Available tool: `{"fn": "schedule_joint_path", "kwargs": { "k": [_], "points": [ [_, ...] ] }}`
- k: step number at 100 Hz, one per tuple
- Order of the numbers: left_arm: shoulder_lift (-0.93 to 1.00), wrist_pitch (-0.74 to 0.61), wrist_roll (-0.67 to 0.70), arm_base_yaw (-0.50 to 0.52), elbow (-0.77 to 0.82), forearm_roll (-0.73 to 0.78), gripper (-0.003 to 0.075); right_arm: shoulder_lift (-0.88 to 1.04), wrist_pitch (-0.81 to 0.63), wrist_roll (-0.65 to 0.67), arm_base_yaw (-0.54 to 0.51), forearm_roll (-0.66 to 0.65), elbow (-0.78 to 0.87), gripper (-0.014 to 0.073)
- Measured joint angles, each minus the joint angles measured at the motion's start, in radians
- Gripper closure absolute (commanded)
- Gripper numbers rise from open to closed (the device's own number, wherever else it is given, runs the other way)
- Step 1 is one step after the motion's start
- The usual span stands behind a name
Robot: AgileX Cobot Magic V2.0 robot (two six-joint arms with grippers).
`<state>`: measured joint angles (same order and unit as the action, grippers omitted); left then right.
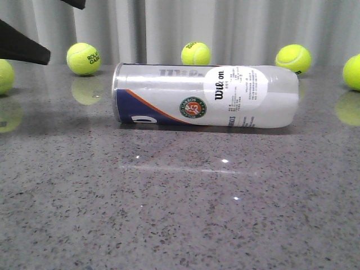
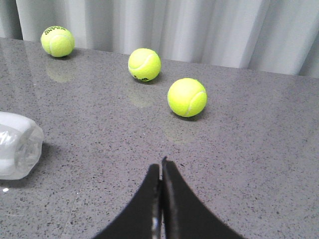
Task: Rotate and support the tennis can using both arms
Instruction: 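Grasp the can's metal-rimmed end with the left gripper, then lift and tilt the can upright with the left gripper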
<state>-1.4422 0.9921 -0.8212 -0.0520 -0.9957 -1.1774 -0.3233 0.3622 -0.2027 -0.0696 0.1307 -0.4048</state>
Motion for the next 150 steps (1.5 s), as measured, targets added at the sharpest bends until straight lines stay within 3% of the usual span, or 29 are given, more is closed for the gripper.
{"fn": "schedule_joint_path", "kwargs": {
  "k": [23,67,77,96,128,150],
  "points": [
    [-0.167,0.146,-0.082,0.0,-0.069,-0.143,0.0083,0.0,0.0,0.0,0.0,0.0,0.0,0.0662],
    [-0.323,0.179,-0.09,-0.15,-0.137,-0.212,0.0092,0.0,0.0,0.0,0.0,0.0,0.0,0.0662],
    [-0.324,0.181,-0.09,-0.165,-0.137,-0.228,0.0207,0.0,0.0,0.0,0.0,0.0,0.0,0.0662],
    [-0.324,0.181,-0.09,-0.167,-0.138,-0.236,0.074,0.0,0.0,0.0,0.0,0.0,0.0,0.0662],
    [-0.309,0.209,-0.13,-0.167,-0.151,-0.245,0.0741,0.0,0.0,0.0,0.0,0.0,0.0,0.0661],
    [-0.155,0.209,-0.112,-0.148,-0.226,-0.035,0.0741,0.0,0.0,0.0,0.0,0.0,0.0,0.0661]
  ]
}}
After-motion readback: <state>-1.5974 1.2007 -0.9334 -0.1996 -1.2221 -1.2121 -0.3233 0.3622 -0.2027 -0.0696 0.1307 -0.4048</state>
